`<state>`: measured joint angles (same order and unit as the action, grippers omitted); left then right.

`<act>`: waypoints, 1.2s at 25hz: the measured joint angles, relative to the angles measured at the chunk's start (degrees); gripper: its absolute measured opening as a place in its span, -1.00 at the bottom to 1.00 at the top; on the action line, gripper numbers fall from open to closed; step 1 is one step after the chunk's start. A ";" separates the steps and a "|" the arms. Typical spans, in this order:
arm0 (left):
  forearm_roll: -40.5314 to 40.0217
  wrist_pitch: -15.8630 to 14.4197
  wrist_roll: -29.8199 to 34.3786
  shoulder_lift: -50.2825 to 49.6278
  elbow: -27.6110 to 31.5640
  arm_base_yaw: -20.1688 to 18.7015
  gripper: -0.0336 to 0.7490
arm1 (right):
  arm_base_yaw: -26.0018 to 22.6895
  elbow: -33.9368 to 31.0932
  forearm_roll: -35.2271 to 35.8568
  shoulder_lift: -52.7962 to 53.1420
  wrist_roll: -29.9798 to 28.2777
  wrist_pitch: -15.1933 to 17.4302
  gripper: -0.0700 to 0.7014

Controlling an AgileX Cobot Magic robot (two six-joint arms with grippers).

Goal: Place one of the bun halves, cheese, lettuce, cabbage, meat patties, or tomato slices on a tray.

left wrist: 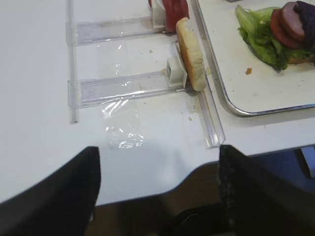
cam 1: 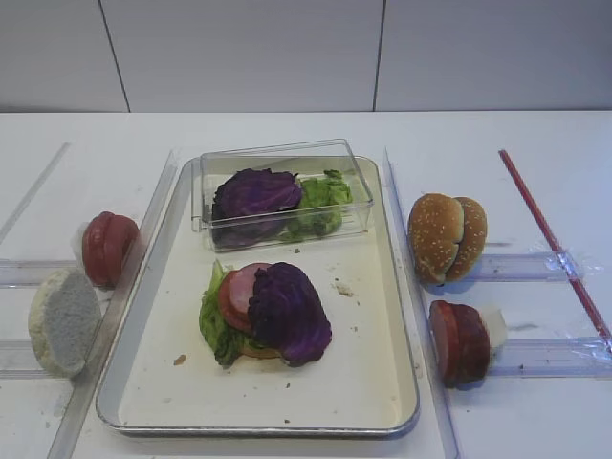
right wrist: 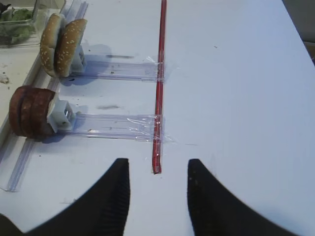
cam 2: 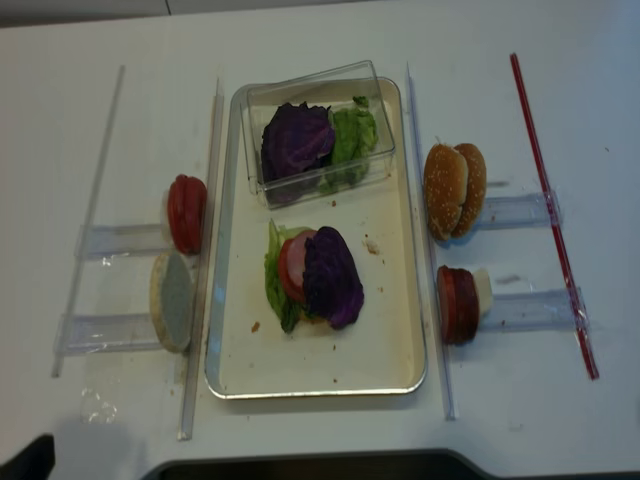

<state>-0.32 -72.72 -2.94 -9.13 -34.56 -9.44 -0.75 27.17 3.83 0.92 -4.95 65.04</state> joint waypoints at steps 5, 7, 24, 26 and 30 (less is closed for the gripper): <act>-0.22 1.94 1.06 8.29 4.34 0.00 0.31 | 0.00 0.00 0.00 0.00 0.00 0.00 -0.03; -0.22 2.96 1.18 9.77 5.81 0.00 0.31 | 0.00 0.00 0.00 0.00 0.00 0.00 -0.03; -0.32 5.00 1.31 9.97 6.74 0.00 0.31 | 0.00 0.00 0.00 0.00 0.00 0.00 -0.03; -0.32 5.00 1.31 9.97 6.74 0.00 0.31 | 0.00 0.00 0.00 0.00 0.00 0.00 -0.03; -0.32 5.00 1.31 9.97 6.74 0.00 0.31 | 0.00 0.00 0.00 0.00 0.00 0.00 -0.03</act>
<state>-0.64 -67.71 -1.63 0.84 -27.83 -9.44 -0.75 27.17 3.83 0.92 -4.95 65.04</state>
